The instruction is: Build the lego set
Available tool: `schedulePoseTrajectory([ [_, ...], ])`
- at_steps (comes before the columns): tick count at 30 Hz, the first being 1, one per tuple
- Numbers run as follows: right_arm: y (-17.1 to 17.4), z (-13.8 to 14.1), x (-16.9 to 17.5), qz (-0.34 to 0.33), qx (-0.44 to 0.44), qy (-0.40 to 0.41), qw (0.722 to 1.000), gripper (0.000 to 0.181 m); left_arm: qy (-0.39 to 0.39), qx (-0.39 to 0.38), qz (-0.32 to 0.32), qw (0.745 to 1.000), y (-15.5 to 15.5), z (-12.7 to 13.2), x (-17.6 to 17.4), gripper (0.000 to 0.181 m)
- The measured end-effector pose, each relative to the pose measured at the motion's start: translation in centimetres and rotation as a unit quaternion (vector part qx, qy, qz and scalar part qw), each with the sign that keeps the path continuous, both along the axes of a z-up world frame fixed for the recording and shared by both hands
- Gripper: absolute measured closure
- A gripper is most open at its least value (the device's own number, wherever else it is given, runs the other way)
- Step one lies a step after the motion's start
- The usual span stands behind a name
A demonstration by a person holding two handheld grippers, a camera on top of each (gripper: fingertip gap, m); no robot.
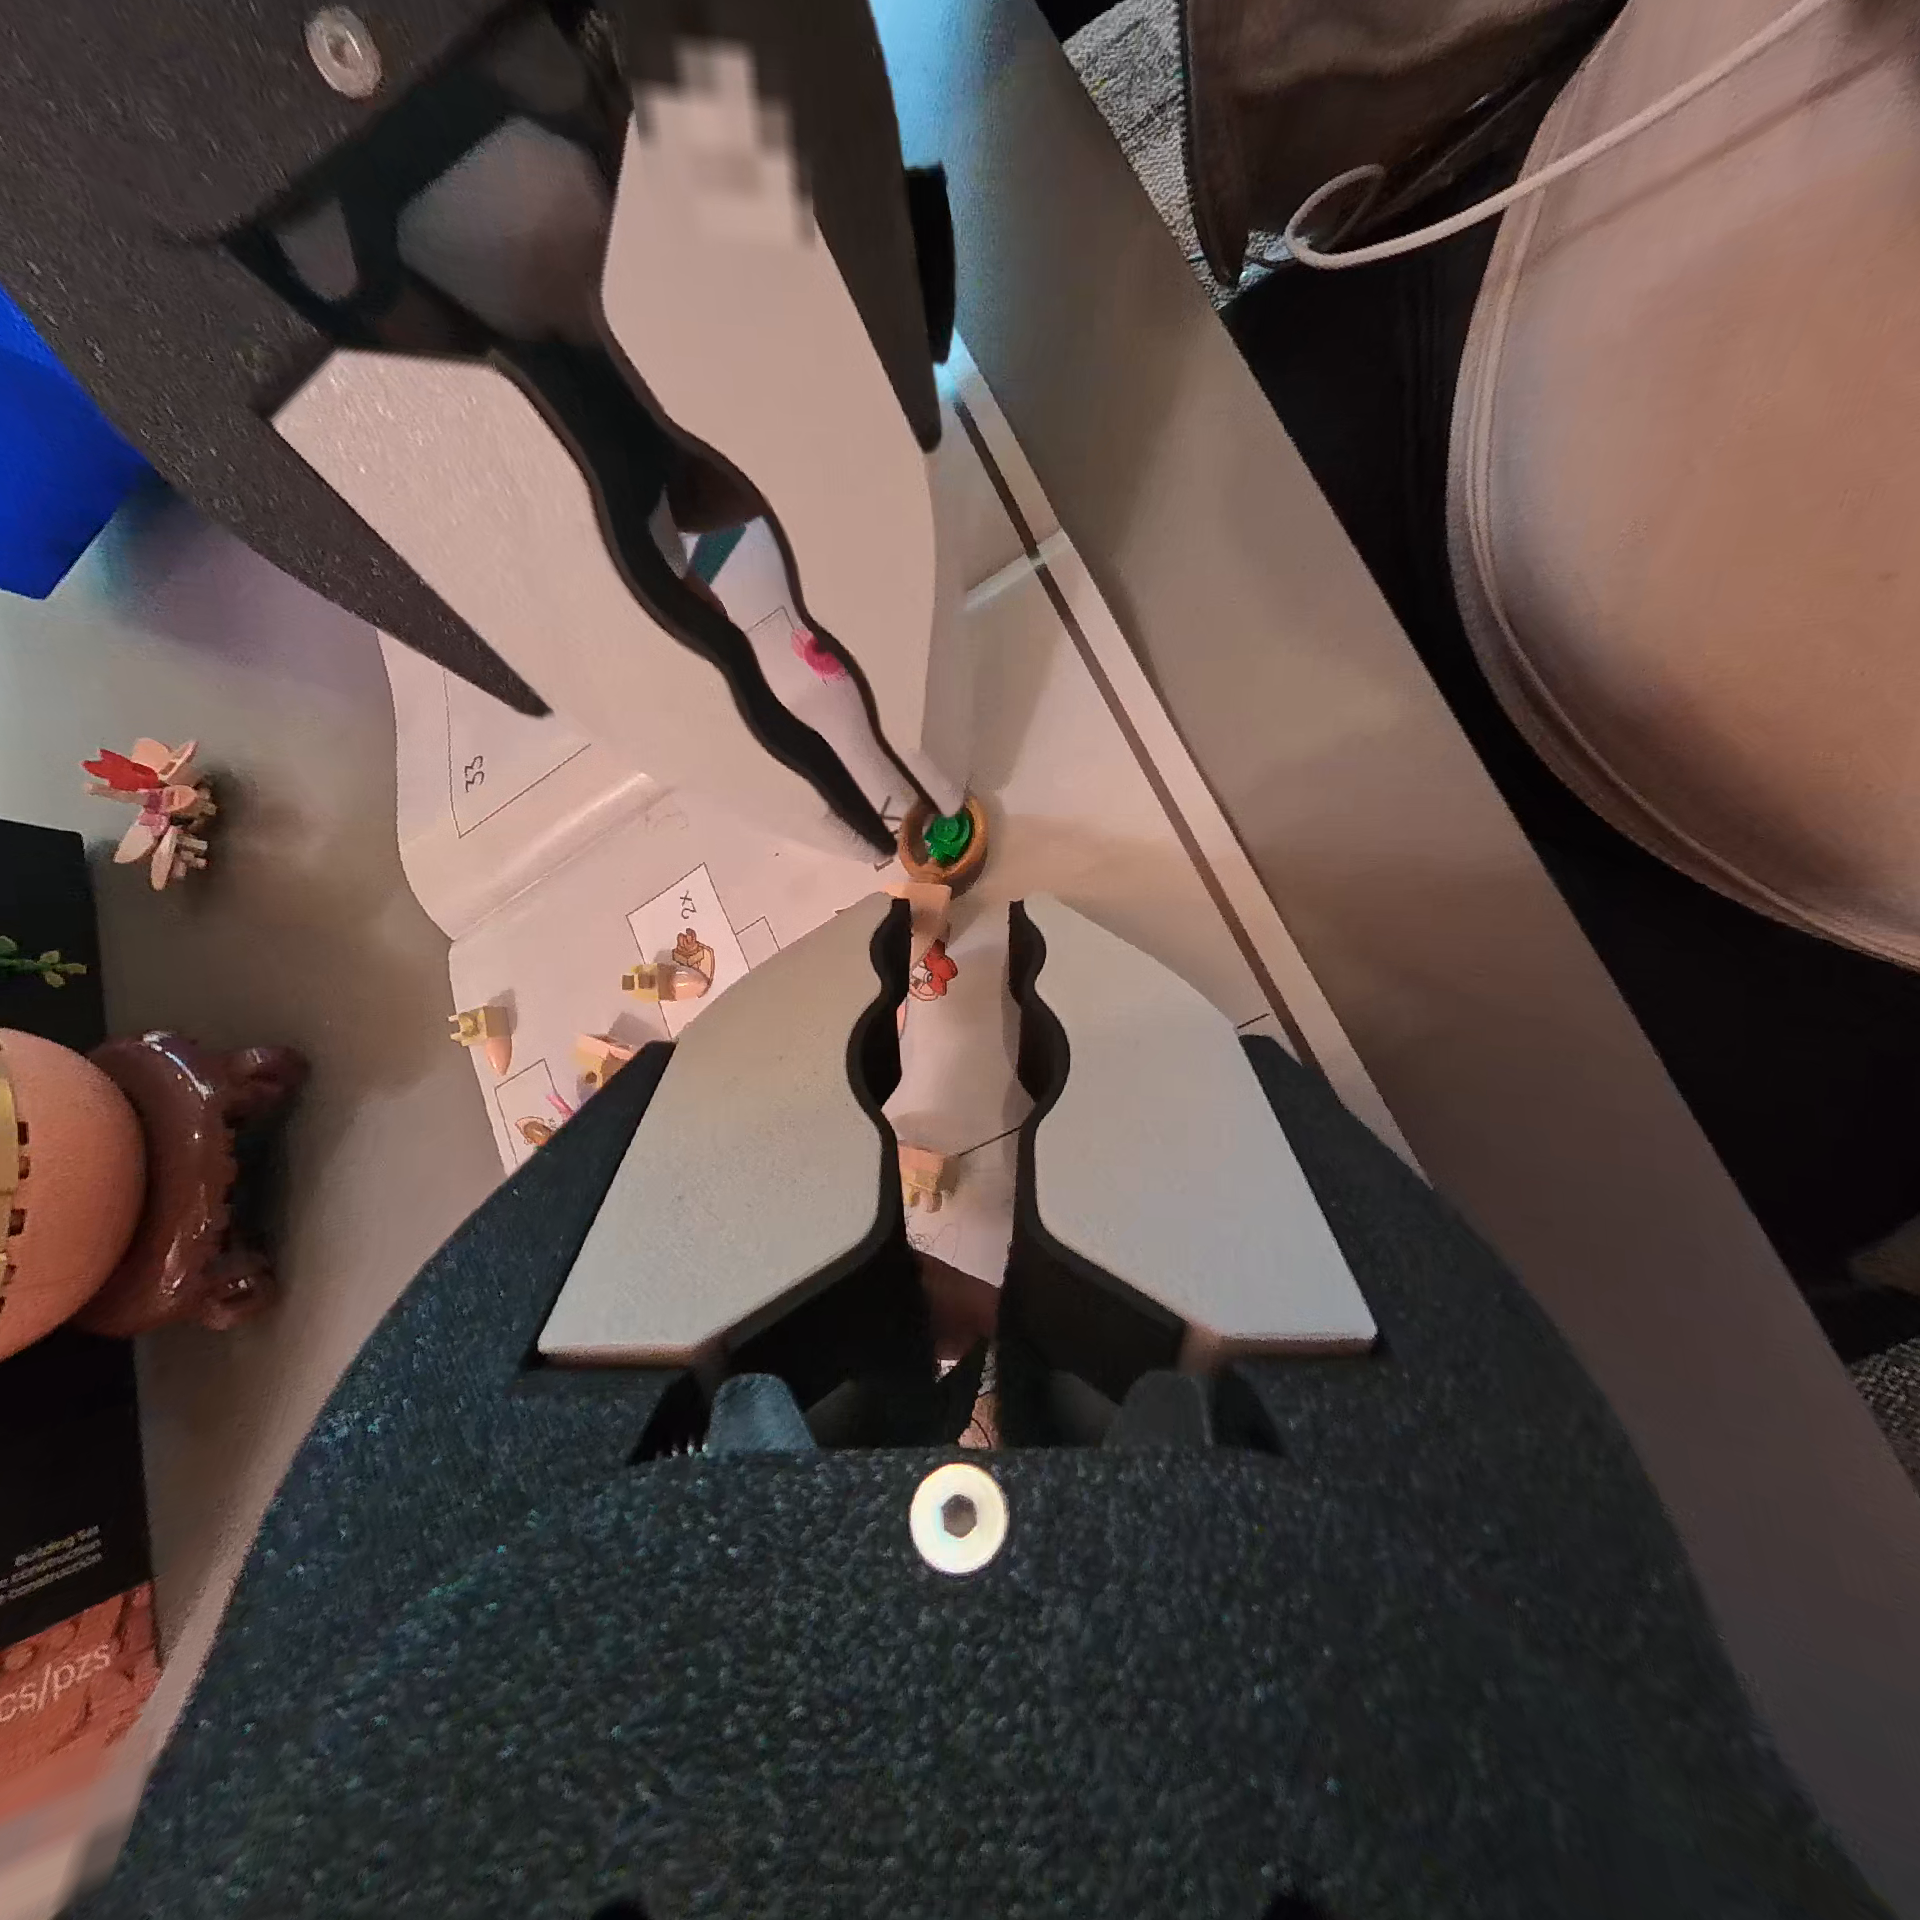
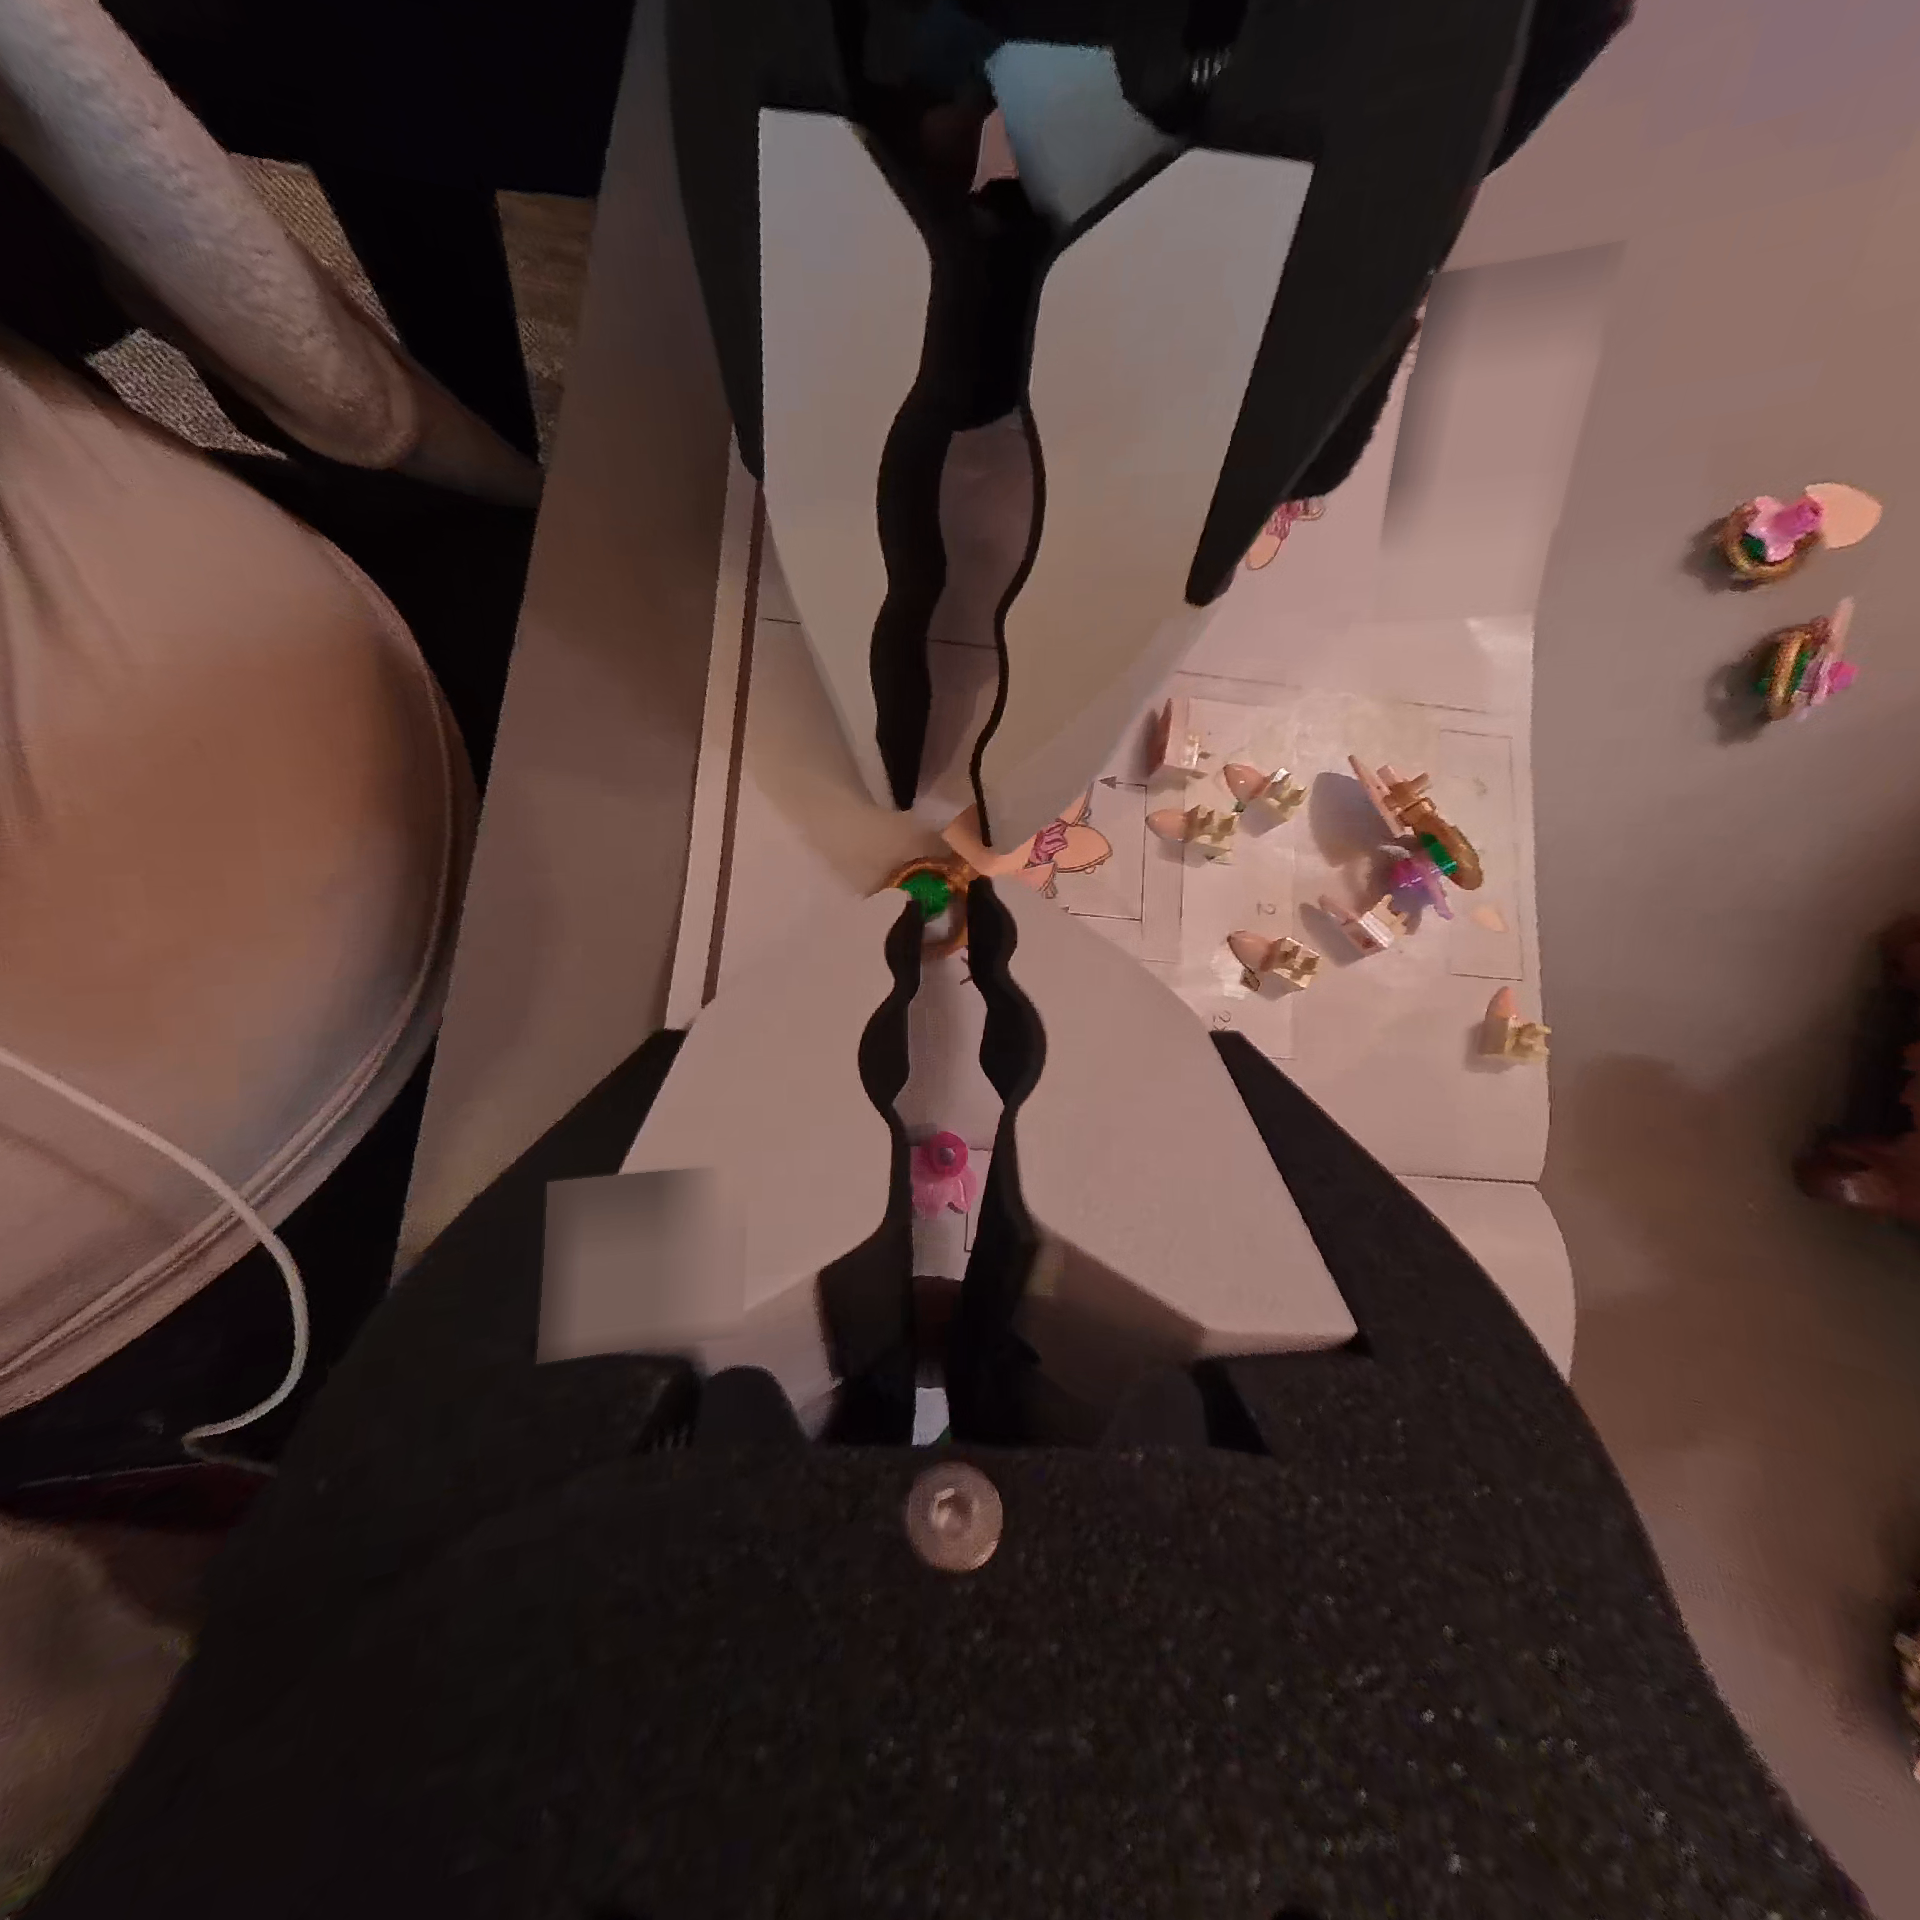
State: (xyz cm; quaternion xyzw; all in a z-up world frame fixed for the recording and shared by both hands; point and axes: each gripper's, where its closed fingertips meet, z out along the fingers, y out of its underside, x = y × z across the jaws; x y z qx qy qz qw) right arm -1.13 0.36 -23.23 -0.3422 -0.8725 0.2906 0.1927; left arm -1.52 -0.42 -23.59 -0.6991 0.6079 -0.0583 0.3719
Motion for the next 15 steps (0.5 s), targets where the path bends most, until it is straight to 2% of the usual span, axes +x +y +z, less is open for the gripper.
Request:
schedulePoseTrajectory([
  [15, 0.45, -0.73, -0.21, -0.009, 0.012, 0.001, 1.0, 0.174, -0.037, 0.02, -0.019, 0.999, 0.51, -0.14, 0.28, 0.172],
])
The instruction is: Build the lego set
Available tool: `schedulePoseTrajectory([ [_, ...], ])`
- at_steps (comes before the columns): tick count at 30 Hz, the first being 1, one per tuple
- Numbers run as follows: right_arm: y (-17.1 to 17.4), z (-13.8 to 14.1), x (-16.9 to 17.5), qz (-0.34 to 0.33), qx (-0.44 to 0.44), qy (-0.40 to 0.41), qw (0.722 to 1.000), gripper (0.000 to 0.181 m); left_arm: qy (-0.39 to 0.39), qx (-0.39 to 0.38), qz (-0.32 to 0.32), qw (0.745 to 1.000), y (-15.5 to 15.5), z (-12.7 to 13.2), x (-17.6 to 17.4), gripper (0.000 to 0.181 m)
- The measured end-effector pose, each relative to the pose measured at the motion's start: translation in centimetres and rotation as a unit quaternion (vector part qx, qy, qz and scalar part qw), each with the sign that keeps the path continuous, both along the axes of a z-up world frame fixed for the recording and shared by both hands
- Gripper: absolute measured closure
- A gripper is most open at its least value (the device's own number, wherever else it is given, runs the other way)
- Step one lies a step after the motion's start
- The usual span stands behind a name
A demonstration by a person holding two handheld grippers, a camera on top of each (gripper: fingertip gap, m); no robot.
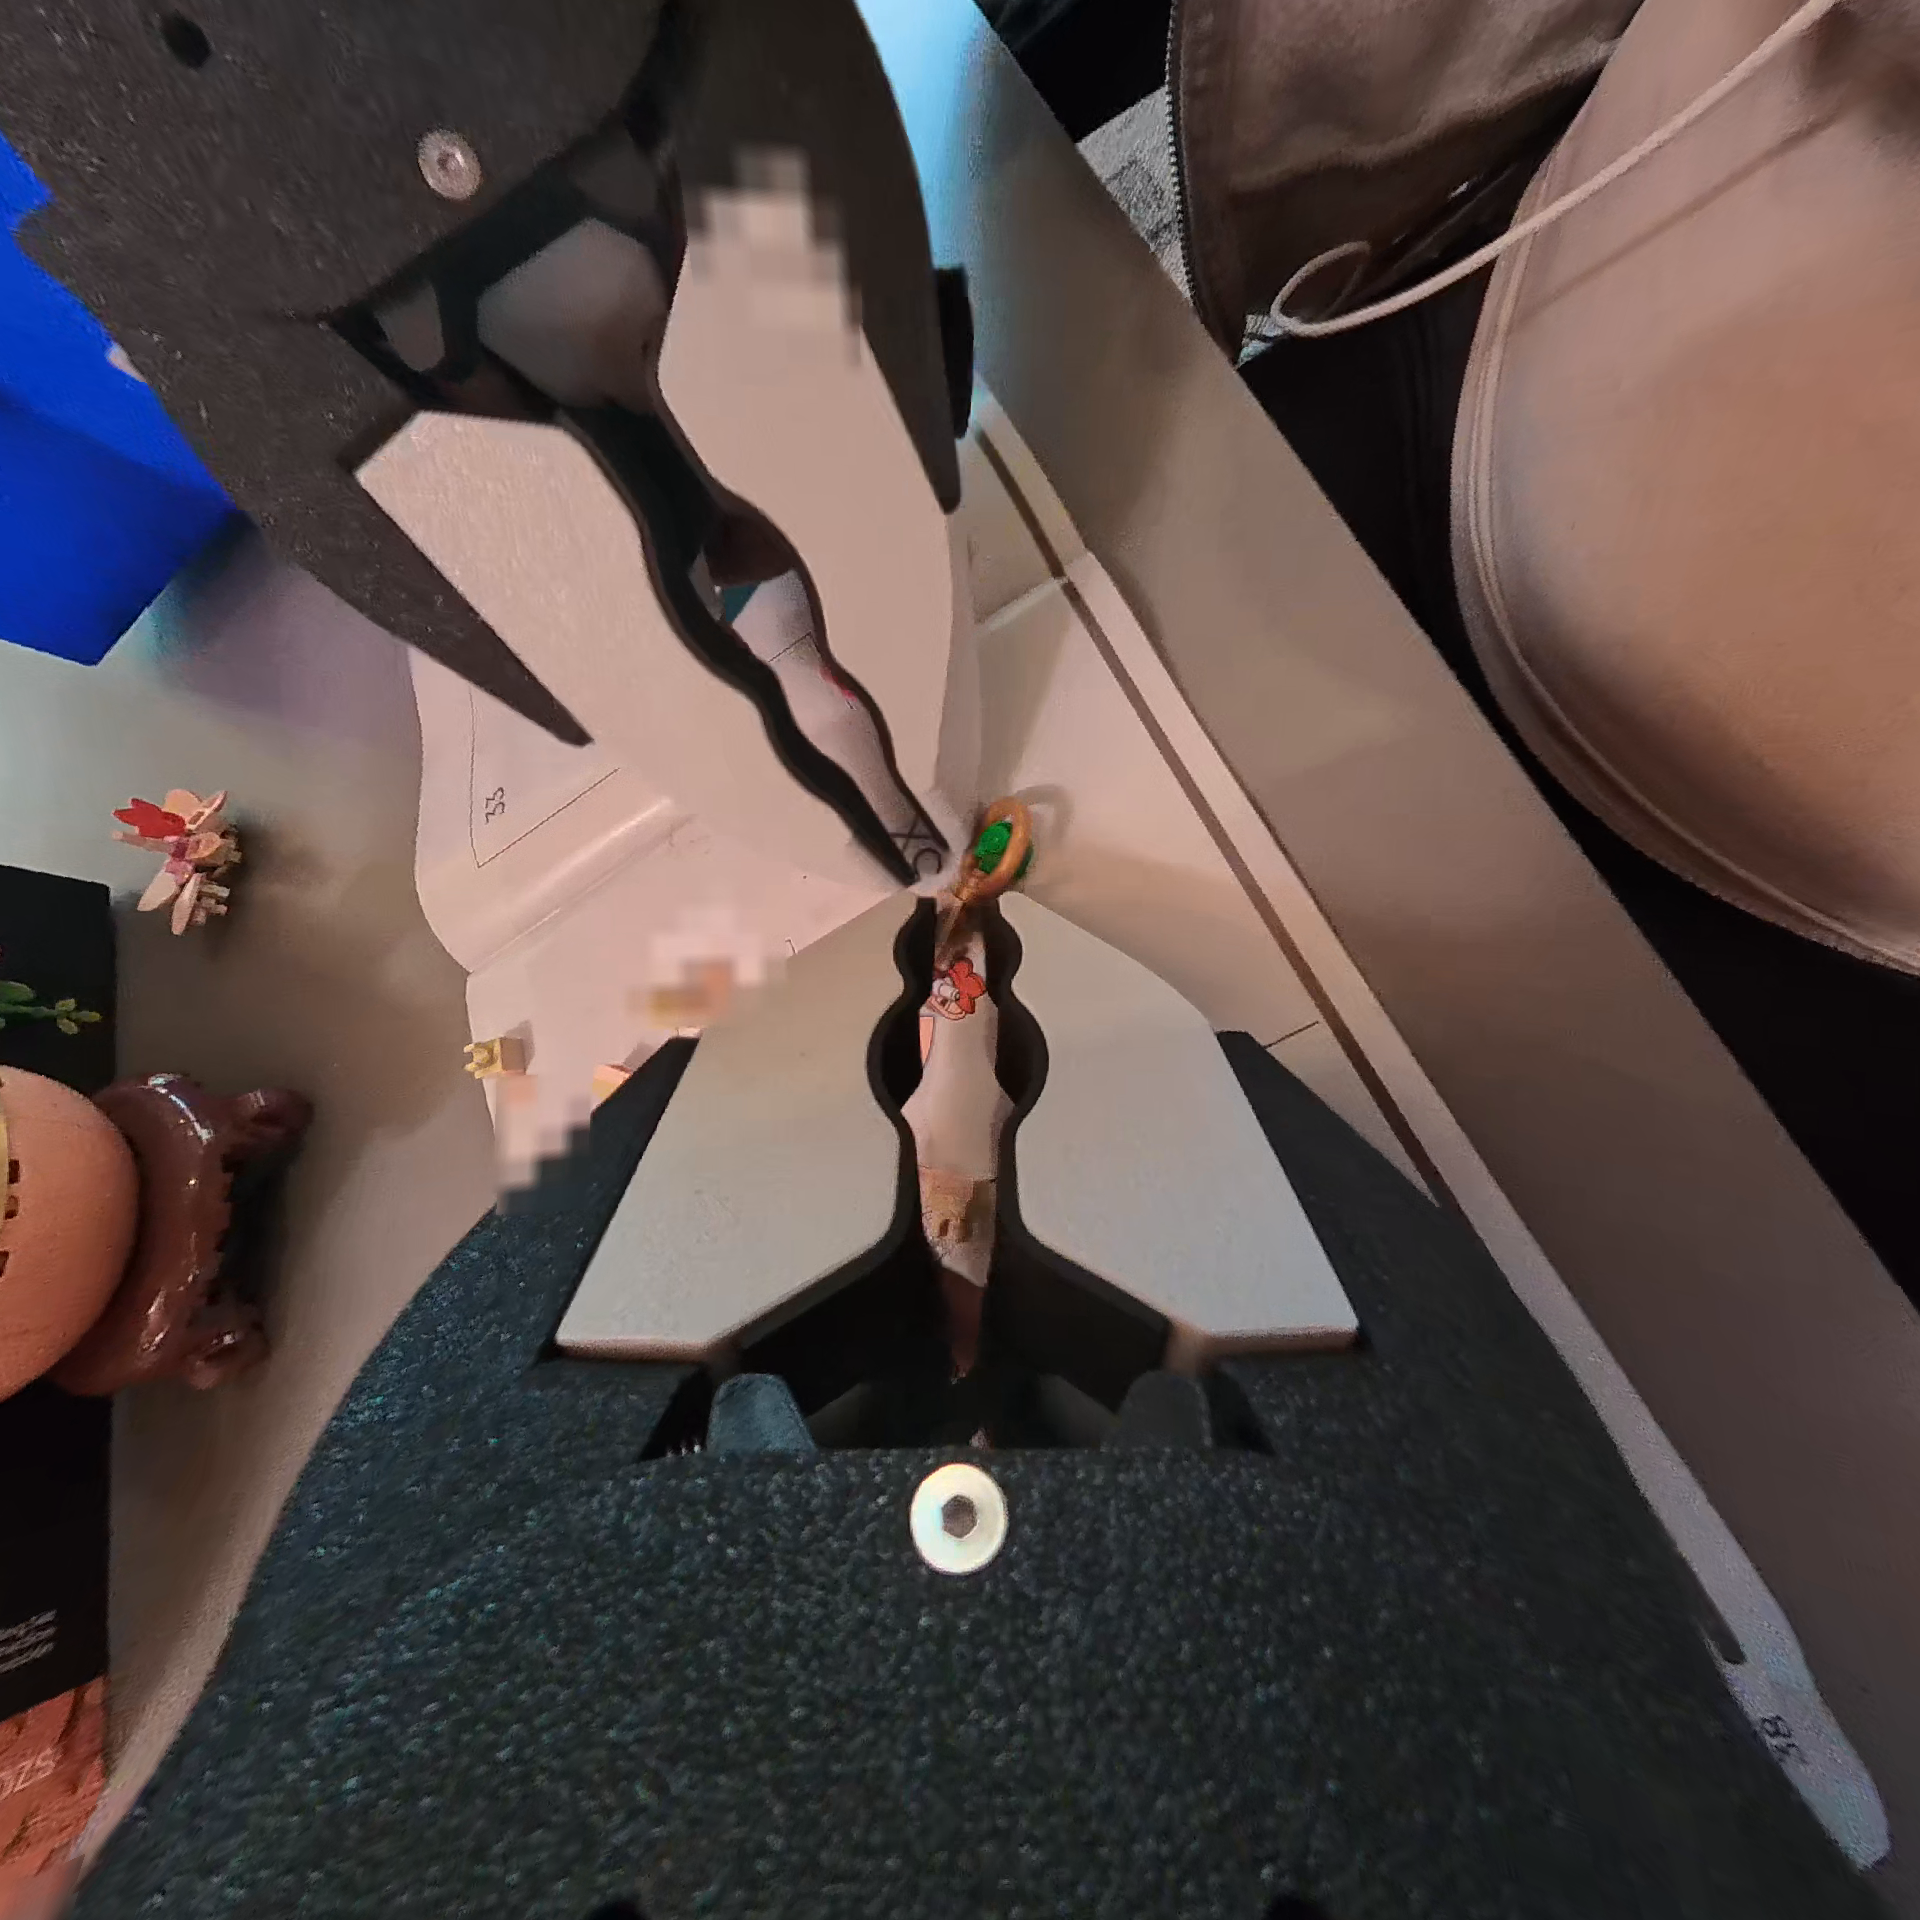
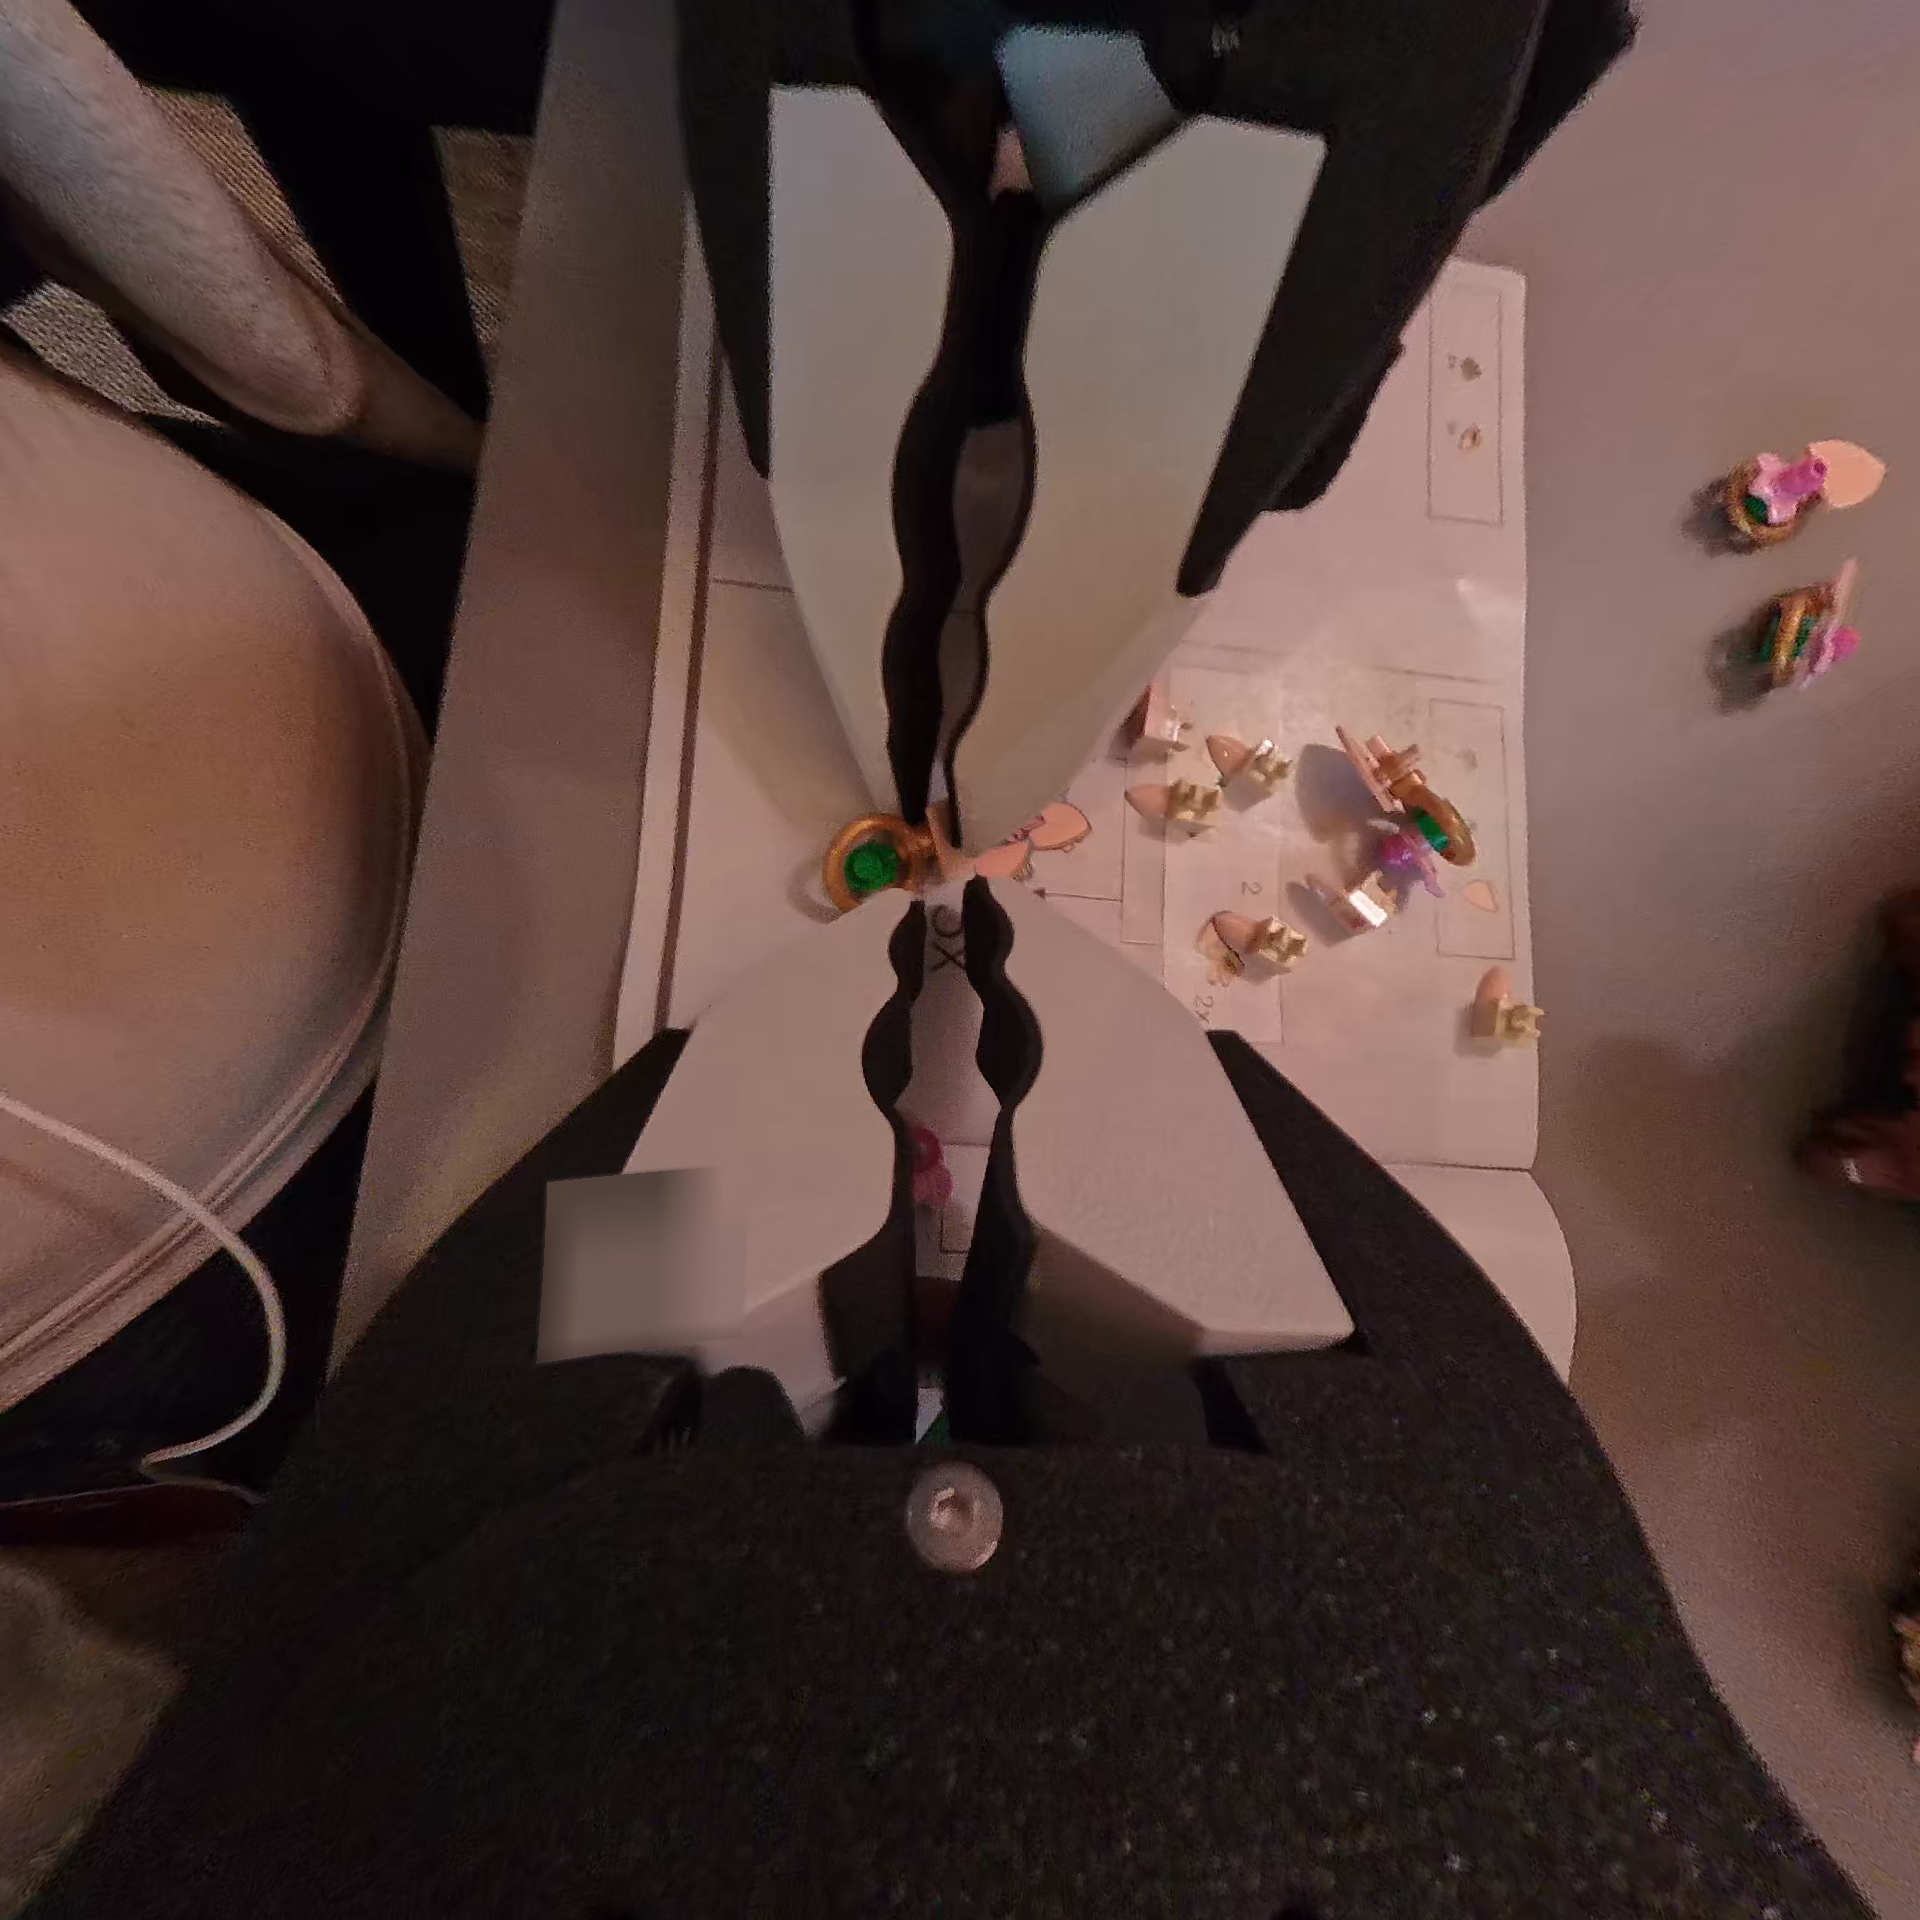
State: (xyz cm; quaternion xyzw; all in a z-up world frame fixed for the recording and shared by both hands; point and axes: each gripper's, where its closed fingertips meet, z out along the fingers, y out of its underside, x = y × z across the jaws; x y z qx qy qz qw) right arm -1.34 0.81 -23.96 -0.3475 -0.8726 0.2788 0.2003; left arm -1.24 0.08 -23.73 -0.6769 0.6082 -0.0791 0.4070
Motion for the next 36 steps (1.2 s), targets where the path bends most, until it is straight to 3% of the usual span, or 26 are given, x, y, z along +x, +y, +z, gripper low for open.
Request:
schedulePoseTrajectory([
  [3, 0.8, 0.2, -0.1, -0.01, 0.021, 0.004, 1.0, 0.172, 0.005, 0.014, -0.002, 1.0, 0.0, 0.0, -0.1, 0.173],
  [8, -0.3, 0.9, 0.6, -0.001, -0.045, 0.004, 0.999, 0.168, 0.034, 0.08, -0.018, 0.996, 0.0, 0.1, -0.1, 0.174],
  [16, -1.2, 0.6, 0.6, 0.004, -0.038, 0.006, 0.999, 0.169, 0.124, 0.193, -0.059, 0.971, -0.2, 0.2, 0.1, 0.175],
  [36, -1.0, 0.3, 0.6, -0.001, -0.029, 0.01, 1.0, 0.171, 0.13, 0.224, -0.077, 0.963, -0.4, 0.2, 0.2, 0.176],
])
